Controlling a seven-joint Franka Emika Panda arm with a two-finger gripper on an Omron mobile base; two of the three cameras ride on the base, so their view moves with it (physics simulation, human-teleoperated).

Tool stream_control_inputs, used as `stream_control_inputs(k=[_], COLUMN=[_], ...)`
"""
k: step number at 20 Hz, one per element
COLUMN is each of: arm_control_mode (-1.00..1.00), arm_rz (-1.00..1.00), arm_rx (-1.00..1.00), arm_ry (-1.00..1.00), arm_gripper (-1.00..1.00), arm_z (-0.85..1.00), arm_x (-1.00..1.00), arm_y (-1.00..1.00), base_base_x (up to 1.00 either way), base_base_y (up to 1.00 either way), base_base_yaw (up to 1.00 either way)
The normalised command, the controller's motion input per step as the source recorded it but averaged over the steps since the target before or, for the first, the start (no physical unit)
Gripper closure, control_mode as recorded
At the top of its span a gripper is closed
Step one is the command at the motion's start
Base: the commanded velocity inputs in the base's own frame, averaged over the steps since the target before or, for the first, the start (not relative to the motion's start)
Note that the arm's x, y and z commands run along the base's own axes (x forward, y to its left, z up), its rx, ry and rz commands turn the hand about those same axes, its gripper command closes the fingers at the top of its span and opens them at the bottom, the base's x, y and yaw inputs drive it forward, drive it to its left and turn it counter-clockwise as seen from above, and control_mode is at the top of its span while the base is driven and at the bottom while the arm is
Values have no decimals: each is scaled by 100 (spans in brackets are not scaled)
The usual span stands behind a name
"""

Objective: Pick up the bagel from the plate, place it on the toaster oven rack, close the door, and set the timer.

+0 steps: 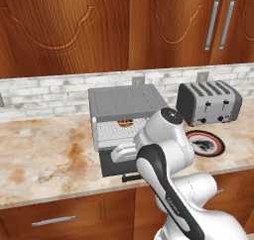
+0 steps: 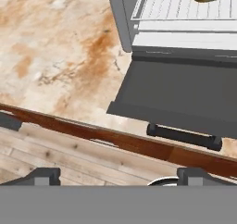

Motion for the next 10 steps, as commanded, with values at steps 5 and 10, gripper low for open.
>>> stream_control_inputs(k=[5,10], arm_control_mode=[-100,-100], arm_rz=[0,-15], arm_rx=[0,0], arm_ry=[0,0], arm_gripper=[-100,-100], arm_z=[-16,-27], arm_x=[-14,-26], arm_y=[1,5], base_base_x=[0,0], base_base_y=[0,0], base_base_yaw=[0,0])
